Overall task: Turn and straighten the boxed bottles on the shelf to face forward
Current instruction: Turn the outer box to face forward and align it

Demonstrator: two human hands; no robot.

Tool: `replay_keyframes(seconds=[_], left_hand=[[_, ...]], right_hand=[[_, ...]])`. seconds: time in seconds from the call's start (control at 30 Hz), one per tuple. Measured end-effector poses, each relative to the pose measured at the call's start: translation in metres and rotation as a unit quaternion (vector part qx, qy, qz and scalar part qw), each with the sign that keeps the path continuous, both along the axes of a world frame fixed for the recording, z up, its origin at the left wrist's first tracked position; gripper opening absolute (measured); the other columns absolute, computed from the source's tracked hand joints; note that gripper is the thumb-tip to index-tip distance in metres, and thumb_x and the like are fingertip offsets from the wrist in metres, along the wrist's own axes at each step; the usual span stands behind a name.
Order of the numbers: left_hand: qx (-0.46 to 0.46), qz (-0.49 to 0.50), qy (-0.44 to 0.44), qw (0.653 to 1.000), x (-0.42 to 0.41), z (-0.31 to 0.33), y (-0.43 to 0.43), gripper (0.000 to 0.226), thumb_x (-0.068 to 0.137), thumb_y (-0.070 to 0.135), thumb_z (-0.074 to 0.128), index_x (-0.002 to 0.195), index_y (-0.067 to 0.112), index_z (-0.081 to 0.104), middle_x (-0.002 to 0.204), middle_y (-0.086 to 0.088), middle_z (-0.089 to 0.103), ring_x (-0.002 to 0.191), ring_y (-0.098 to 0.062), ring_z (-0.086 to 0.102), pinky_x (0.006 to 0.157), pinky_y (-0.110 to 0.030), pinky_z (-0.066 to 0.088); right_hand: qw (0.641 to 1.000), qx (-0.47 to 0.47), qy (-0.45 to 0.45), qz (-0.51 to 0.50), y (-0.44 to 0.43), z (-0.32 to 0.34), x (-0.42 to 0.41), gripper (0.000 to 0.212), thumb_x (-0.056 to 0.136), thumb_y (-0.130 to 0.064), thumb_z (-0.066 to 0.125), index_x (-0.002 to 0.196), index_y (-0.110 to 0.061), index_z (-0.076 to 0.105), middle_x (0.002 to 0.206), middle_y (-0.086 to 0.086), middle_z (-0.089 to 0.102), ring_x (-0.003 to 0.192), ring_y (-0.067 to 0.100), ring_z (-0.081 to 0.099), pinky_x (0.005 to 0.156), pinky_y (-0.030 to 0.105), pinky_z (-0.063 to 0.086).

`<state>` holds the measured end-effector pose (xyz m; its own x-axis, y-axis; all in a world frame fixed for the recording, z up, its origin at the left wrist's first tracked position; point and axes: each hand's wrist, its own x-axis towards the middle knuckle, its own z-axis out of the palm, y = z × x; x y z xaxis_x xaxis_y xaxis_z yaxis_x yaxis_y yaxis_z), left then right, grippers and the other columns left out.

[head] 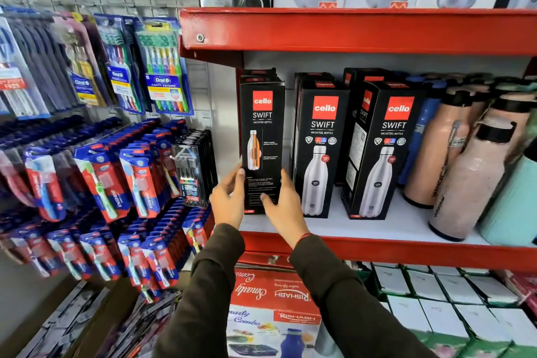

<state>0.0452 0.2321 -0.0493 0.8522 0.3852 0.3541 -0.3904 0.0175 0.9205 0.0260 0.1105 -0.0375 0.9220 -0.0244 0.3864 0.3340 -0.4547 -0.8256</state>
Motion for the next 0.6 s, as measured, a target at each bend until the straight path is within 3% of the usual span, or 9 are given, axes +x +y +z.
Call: replay_keyframes(seconds=[0.17,0.3,0.4,0.5,0.6], left_hand=[[-0.06,0.024,-0.023,0.998,-0.013,0.005,0.005,0.036,0.096,0.046,0.054,0.107,0.021,0.077,0.097,0.013,0.078,0.096,-0.012,0.074,0.081,-0.032,0.062],[-0.058,0.052,-0.05,0.996,-0.021,0.005,0.004,0.042,0.094,0.048,0.055,0.101,0.014,0.079,0.093,0.008,0.079,0.088,-0.017,0.076,0.079,-0.032,0.062],[-0.056,0.049,-0.072,0.995,-0.025,0.003,0.002,0.04,0.093,0.05,0.057,0.103,0.017,0.078,0.096,0.006,0.079,0.09,-0.018,0.076,0.081,-0.031,0.062],[-0.011,0.081,-0.099,0.992,-0.025,0.002,0.006,0.024,0.095,0.042,0.058,0.112,0.033,0.073,0.102,0.009,0.078,0.096,-0.013,0.074,0.081,-0.027,0.06],[0.079,0.109,-0.09,0.987,-0.015,0.0,0.018,0.034,0.098,0.03,0.053,0.13,0.039,0.059,0.13,0.014,0.065,0.116,-0.004,0.062,0.093,-0.023,0.05]], right_hand=[[1.0,0.014,-0.021,-0.005,0.003,0.003,0.0,0.083,0.073,-0.023,0.084,0.141,-0.017,0.037,0.133,0.004,0.058,0.126,0.019,0.055,0.106,0.036,0.047],[0.999,0.021,-0.035,-0.033,0.006,0.009,0.0,0.095,0.063,-0.039,0.091,0.139,-0.017,0.038,0.134,0.003,0.057,0.126,0.018,0.054,0.102,0.029,0.046],[0.997,0.031,-0.046,-0.048,0.007,0.01,0.001,0.09,0.064,-0.038,0.089,0.137,-0.021,0.04,0.131,0.0,0.059,0.122,0.015,0.056,0.098,0.025,0.046],[0.997,0.046,-0.049,-0.043,0.005,0.012,0.0,0.087,0.062,-0.034,0.089,0.134,-0.025,0.041,0.126,-0.003,0.06,0.111,0.007,0.055,0.093,0.019,0.043],[0.997,0.064,-0.044,-0.02,0.002,0.014,0.0,0.083,0.062,-0.028,0.087,0.132,-0.028,0.043,0.123,-0.006,0.06,0.111,0.007,0.056,0.094,0.017,0.043]])
